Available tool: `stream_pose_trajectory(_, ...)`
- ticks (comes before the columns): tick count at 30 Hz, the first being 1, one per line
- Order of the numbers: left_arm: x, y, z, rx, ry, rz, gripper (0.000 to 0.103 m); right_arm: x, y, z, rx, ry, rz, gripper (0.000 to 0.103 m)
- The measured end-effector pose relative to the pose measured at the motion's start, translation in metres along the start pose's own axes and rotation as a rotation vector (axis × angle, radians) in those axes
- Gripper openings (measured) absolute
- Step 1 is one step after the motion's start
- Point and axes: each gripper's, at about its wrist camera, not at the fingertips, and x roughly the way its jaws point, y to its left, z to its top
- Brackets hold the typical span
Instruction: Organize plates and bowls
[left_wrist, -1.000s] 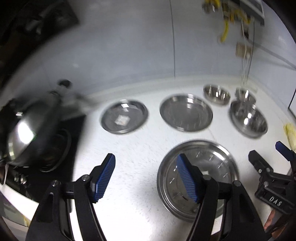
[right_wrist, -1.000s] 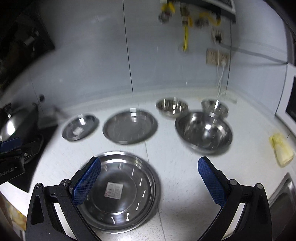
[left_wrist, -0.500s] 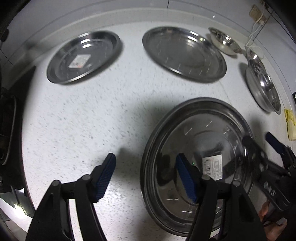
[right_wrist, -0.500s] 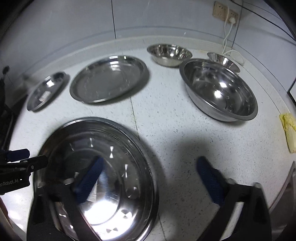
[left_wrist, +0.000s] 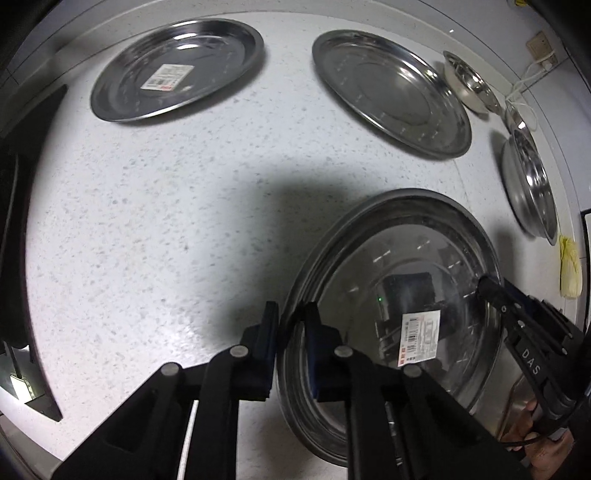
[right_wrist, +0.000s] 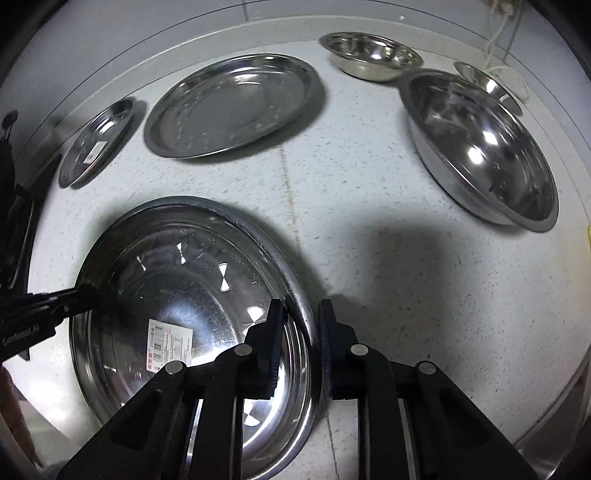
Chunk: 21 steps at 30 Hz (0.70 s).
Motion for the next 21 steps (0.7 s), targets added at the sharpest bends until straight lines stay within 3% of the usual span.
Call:
stream_pose_trajectory(4, -0.031, 0.020, -0.003, -0.011, -0.047, 0.030, 0.013, -0.017, 0.026, 0.012, -0.066, -0.013, 0.024, 0.017)
stream_pose_trajectory(10, -0.063, 0.090, -0.020, -0.104, -0.084, 0.093, 0.013, -0.028, 0.092, 0.022, -0.197, -0.017, 0.110, 0.015)
stream_pose_trajectory(15, -0.061, 0.132, -0.034, -0.179, -0.077, 0.143, 0.013, -0.012, 0.151, 0.017, -0.324, 0.009, 0.144, 0.015)
stream_pose_trajectory(21, -0.043, 0.163, -0.051, -0.234, -0.058, 0.161, 0.014, 0.014, 0.181, 0.009, -0.408, 0.052, 0.133, 0.015)
